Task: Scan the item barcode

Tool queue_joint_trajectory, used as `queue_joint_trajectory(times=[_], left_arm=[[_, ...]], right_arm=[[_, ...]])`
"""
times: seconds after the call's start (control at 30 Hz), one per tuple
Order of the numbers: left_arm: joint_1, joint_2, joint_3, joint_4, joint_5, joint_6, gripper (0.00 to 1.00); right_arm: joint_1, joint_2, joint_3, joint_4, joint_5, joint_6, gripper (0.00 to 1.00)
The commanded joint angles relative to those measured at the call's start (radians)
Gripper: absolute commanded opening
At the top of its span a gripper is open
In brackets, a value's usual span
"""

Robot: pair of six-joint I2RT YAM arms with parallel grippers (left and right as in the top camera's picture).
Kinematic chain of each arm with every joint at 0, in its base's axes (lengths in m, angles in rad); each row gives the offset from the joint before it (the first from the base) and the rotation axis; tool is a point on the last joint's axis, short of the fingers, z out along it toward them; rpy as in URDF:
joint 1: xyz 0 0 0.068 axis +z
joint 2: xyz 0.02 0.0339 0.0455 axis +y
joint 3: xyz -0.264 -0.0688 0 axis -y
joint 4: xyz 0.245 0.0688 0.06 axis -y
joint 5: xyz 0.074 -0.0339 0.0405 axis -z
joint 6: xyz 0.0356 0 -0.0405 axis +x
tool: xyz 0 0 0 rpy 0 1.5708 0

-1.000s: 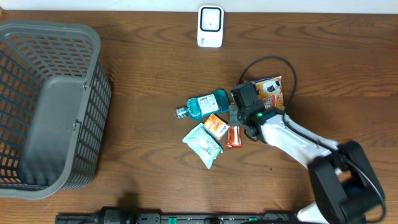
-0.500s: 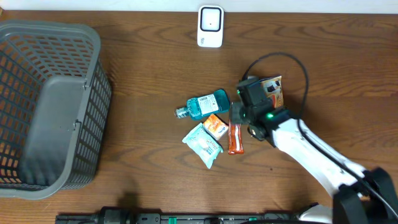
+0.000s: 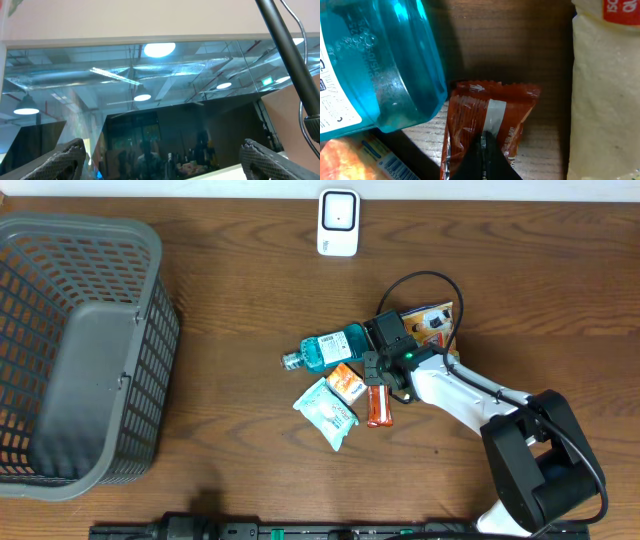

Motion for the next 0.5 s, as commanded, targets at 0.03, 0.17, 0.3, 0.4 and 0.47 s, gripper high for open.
queue_joint_trajectory(times=[0.03, 0.17, 0.3, 0.4, 0.47], left_arm=[[0.003, -0.012, -0.004, 0.004, 0.01, -0.005, 0.98], [0.003, -0.012, -0.004, 0.004, 0.01, -0.005, 0.98], [0.003, -0.012, -0.004, 0.004, 0.01, -0.005, 0.98], [0.003, -0.012, -0.004, 0.004, 0.01, -0.005, 0.98], [0.003, -0.012, -0.004, 0.004, 0.01, -0.005, 0.98]], right_arm=[[0.002, -0.005, 0.01, -0.056, 0.008, -0.014, 0.01], [0.003, -0.131, 0.053, -0.166, 0.006, -0.023, 0.01], [0.025, -0.239, 0.05, -0.235, 0.004, -0.011, 0.01], [0.058, -0.244, 0.039, -0.255, 0.0, 0.004, 0.01], [0.085, -0.23, 0.01, -0.251, 0.0, 0.026, 0.01]])
